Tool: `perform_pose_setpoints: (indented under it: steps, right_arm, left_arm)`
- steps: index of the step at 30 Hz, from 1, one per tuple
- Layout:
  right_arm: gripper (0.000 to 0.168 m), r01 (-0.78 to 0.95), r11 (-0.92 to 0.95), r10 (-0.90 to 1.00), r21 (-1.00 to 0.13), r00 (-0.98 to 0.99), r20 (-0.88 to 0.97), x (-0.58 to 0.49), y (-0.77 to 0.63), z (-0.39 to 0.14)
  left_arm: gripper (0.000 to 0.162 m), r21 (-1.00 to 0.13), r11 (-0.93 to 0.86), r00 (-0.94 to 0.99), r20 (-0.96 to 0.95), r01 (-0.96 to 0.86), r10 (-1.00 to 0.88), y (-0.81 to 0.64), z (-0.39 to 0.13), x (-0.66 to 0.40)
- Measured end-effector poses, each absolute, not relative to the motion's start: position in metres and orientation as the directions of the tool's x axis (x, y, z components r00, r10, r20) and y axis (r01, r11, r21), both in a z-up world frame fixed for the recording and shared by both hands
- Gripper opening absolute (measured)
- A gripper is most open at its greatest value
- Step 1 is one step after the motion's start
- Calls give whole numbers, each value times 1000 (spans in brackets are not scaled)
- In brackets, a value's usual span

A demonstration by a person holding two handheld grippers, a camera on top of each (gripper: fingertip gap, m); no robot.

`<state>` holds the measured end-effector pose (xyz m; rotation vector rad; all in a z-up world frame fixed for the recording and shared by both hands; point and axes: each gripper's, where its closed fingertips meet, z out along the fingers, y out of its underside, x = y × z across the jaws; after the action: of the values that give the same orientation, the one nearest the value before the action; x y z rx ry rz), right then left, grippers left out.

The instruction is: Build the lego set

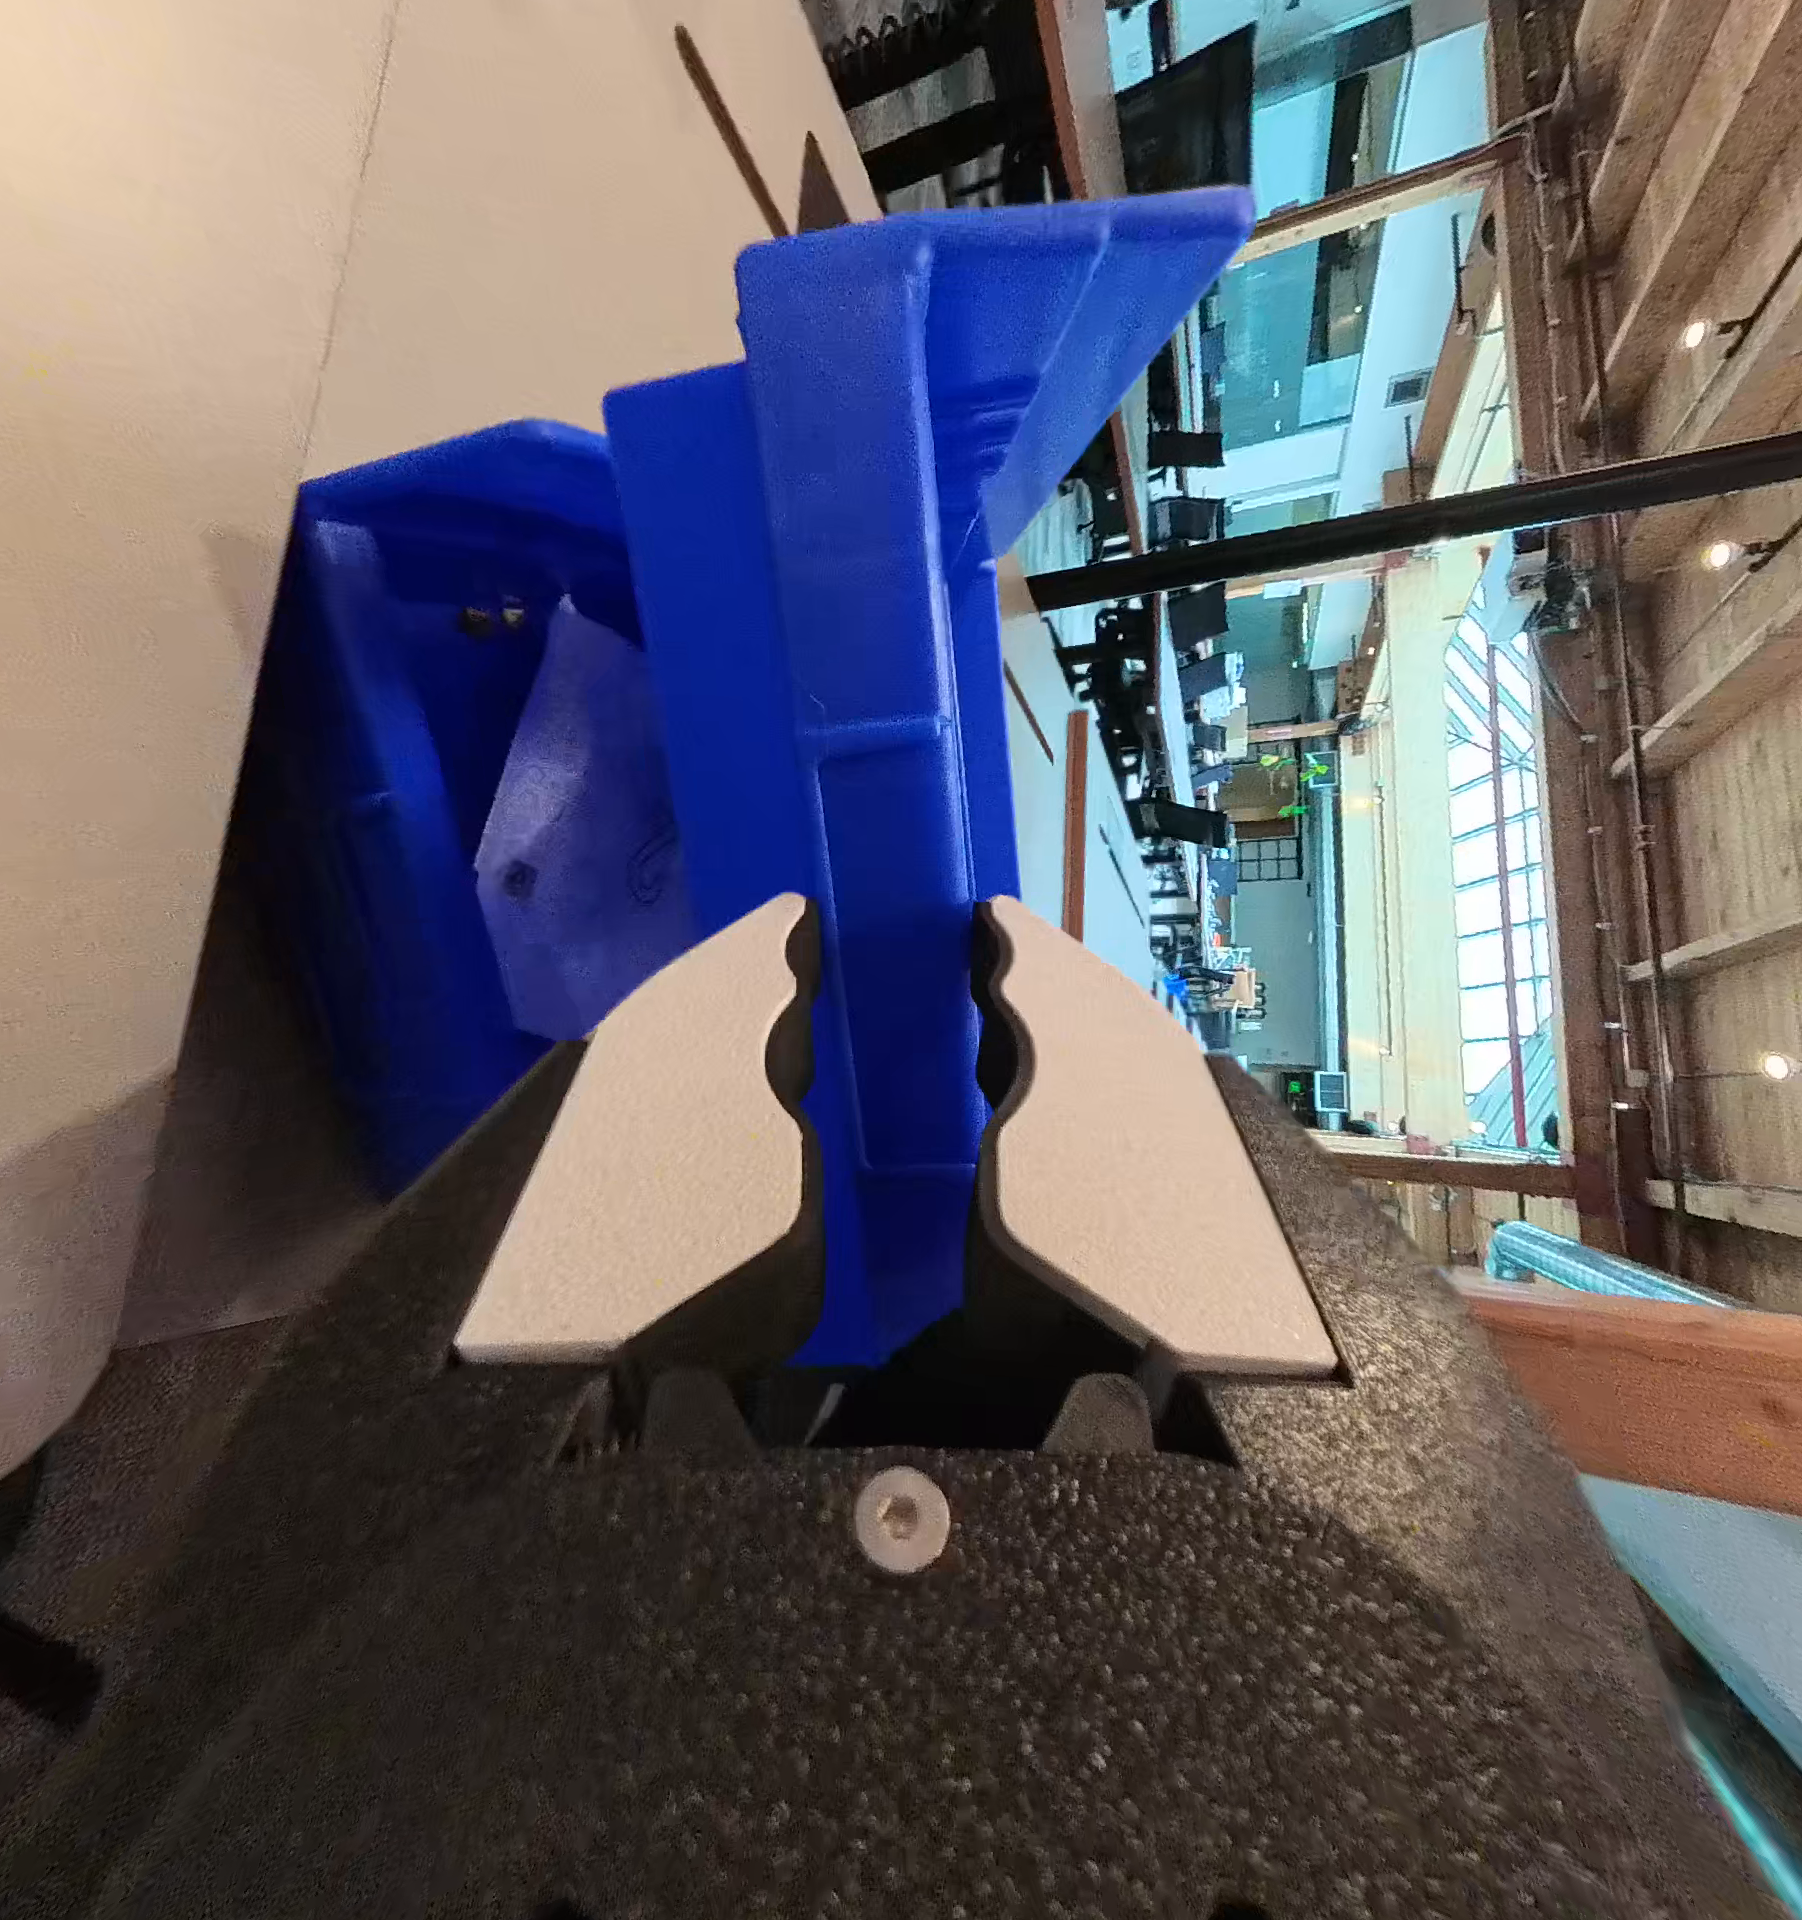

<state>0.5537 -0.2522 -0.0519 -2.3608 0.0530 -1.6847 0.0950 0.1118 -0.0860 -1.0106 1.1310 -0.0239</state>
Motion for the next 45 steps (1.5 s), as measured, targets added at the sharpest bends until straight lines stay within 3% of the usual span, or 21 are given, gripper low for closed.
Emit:
perform_pose_setpoints:
  steps: [6, 11, 15, 20, 25, 28, 33, 37, 40, 45]
  right_arm:
    - [29, 178, -960, -167, -215, 249, 954, 529, -260, -85]
    - [29, 178, -968, -115, -175, 304, 946, 518, -259, -110]
    - [51, 160, -974, -100, -157, 317, 943, 511, -262, -116]
    - [58, 144, -976, -98, -164, 381, 919, 508, -291, -118]
    - [73, 105, -994, 37, -13, 464, 885, 513, -330, -149]
    - [71, 93, -993, 99, 69, 364, 926, 521, -332, -149]
    - [63, 97, -995, 17, -9, 265, 964, 530, -318, -137]
    - [68, 36, -999, 29, 19, 296, 955, 543, -319, -148]
    - [59, -9, -1000, -23, -22, 309, 951, 552, -320, -149]
    - [59, -47, -998, -44, -30, 322, 946, 556, -323, -150]
  left_arm:
    - [35, -670, 586, 472, -740, -455, -480, 111, -86, 95]
    - [35, -669, 589, 471, -741, -454, -478, 110, -86, 95]
    - [34, -668, 592, 471, -741, -450, -478, 109, -85, 95]
    - [34, -666, 596, 468, -743, -448, -479, 108, -85, 96]
    - [34, -663, 598, 467, -745, -449, -476, 108, -85, 96]
    - [34, -659, 599, 466, -749, -455, -471, 108, -86, 96]
    - [34, -656, 601, 465, -752, -456, -468, 108, -86, 96]
    - [34, -651, 605, 459, -756, -458, -466, 107, -87, 97]
    - [34, -654, 607, 460, -754, -452, -470, 106, -86, 97]
    - [34, -652, 609, 458, -755, -451, -469, 106, -86, 97]
